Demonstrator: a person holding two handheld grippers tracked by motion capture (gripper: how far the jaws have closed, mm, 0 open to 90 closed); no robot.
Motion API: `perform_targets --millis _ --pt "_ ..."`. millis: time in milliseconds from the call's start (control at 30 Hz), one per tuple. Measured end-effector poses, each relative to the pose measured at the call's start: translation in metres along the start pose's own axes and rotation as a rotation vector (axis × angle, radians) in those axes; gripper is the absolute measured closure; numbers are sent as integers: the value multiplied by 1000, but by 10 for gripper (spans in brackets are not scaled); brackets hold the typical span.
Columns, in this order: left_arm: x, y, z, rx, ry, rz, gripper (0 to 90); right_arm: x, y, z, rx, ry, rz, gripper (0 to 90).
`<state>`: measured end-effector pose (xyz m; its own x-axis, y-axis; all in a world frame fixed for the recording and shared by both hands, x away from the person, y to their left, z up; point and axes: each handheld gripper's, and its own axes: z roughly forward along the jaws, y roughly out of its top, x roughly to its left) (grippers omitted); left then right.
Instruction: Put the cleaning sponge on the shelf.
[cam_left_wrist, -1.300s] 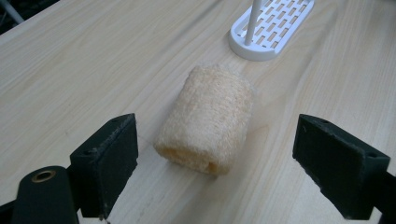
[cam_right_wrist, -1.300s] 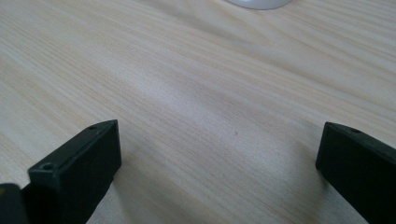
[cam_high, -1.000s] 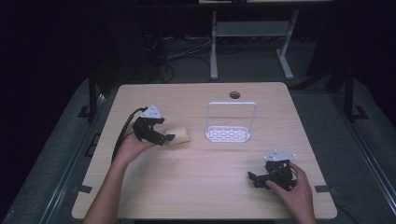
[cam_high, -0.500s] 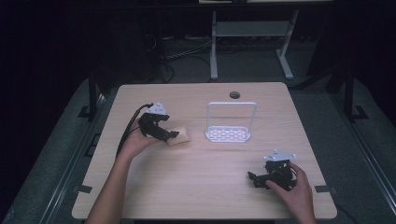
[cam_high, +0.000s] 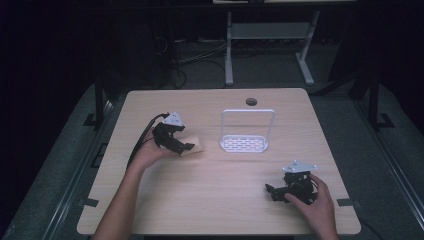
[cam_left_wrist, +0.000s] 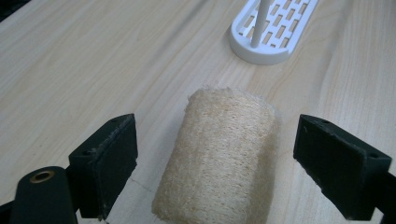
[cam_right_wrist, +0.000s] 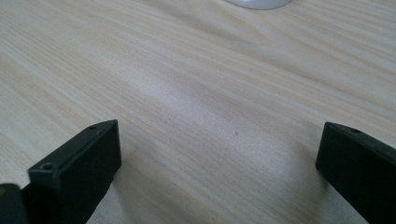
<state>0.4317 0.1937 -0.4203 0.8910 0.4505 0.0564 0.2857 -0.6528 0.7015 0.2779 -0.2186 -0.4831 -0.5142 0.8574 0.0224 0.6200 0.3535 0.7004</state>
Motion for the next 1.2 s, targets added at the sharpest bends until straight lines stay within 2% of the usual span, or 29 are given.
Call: perform_targets --millis 200,400,633,767,1200 --pt "-1 -1 8 34 -20 15 132 0 0 0 0 0 0 0" --pt "-3 -3 18 65 -23 28 131 0 0 0 0 0 0 0" --pt "-3 -5 24 84 -32 20 130 0 0 0 0 0 1 0" --pt "-3 -6 27 106 -31 36 131 0 0 0 0 0 0 0" --pt "-1 -9 34 116 -30 6 142 0 0 0 0 0 0 0"
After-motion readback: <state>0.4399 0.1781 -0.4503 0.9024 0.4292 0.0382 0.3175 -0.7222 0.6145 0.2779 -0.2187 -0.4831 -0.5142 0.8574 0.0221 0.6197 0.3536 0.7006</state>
